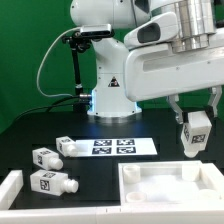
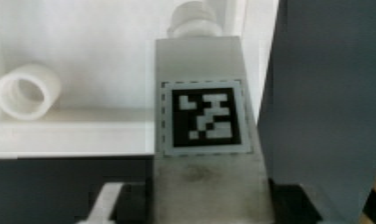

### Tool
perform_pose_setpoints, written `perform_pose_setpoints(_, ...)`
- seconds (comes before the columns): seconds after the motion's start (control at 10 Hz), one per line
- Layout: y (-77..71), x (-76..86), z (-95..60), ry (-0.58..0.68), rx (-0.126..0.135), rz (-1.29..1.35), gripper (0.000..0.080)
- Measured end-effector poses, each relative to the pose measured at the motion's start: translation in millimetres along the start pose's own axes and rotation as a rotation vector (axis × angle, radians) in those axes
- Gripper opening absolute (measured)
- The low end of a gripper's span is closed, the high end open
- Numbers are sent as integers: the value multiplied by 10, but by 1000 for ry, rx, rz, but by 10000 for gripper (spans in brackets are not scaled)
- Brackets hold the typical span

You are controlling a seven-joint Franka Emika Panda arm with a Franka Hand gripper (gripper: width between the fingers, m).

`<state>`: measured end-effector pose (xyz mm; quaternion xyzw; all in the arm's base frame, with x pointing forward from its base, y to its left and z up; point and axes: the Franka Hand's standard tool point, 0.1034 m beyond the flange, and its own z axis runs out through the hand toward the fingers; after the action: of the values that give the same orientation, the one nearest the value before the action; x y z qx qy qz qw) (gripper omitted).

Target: Assemble one leg

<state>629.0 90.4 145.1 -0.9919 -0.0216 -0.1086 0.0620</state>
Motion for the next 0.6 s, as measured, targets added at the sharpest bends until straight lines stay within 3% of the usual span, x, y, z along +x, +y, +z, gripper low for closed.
perform_pose_setpoints(0.3, 101, 122, 37, 207, -27, -16, 284)
perform_pose_setpoints(0.5, 90, 322, 68, 395, -52, -21, 284)
perform_pose_setpoints(0.6, 53, 334, 110, 472, -59, -19, 284)
